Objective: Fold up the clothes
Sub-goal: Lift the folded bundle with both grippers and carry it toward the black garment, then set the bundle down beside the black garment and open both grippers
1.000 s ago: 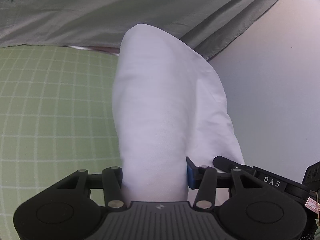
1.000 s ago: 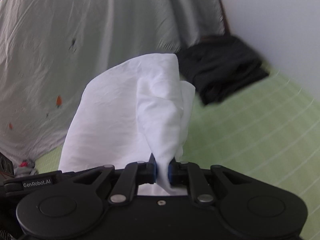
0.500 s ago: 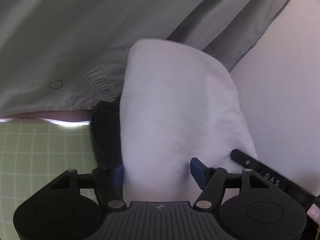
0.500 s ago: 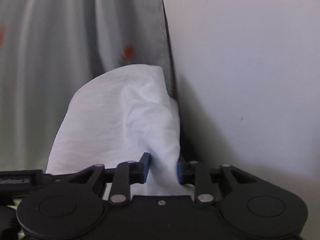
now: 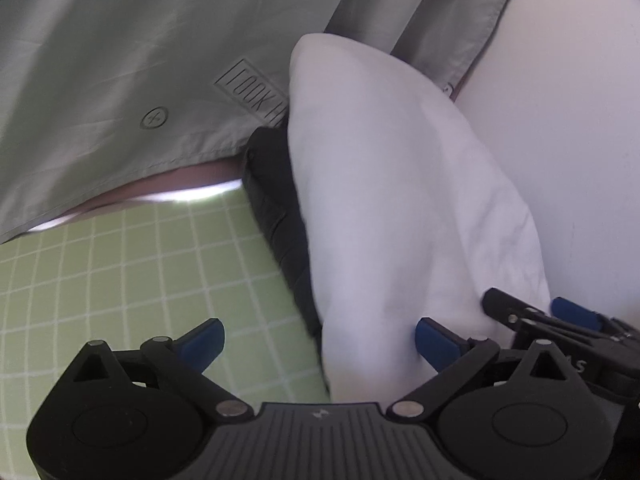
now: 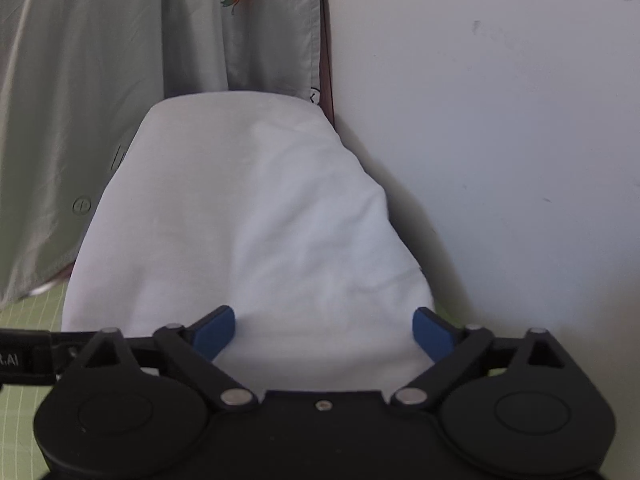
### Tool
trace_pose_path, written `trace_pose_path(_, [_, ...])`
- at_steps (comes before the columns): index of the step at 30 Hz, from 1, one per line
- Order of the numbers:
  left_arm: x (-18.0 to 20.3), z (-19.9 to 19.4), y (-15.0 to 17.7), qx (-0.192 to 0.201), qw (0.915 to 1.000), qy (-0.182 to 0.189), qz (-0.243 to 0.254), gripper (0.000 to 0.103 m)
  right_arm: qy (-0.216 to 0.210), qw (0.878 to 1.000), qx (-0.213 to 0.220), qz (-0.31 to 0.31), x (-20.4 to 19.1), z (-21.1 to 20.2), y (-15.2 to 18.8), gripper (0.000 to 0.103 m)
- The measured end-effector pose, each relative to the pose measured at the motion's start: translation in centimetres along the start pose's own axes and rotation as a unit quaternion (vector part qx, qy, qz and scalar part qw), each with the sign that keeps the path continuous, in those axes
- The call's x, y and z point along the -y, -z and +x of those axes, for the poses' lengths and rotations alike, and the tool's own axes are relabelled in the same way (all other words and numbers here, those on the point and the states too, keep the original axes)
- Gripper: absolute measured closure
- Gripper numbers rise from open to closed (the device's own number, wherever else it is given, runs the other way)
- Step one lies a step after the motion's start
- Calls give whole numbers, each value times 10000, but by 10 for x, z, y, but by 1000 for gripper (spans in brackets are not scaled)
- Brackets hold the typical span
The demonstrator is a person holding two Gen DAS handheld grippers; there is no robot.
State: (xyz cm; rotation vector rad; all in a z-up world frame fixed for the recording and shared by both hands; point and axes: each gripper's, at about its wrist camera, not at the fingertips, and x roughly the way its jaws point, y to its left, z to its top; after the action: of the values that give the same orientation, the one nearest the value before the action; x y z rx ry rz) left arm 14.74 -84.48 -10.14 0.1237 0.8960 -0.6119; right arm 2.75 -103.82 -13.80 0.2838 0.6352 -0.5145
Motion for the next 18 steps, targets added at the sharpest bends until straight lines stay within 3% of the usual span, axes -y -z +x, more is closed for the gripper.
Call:
trace_pose_path(5, [6,-53,34,51,9996,-247,142,2,430,9977,-377,-366,0,-44,33,0])
trace_pose_path(12, [14,-137,82,393,9990,-175,92,0,363,9989,-117,-263,-4,-136,66,0])
trace_pose_path(18, [33,-187,115,642,9962,-359,468,0,204,9994,201,-210,-11,-202,79,0])
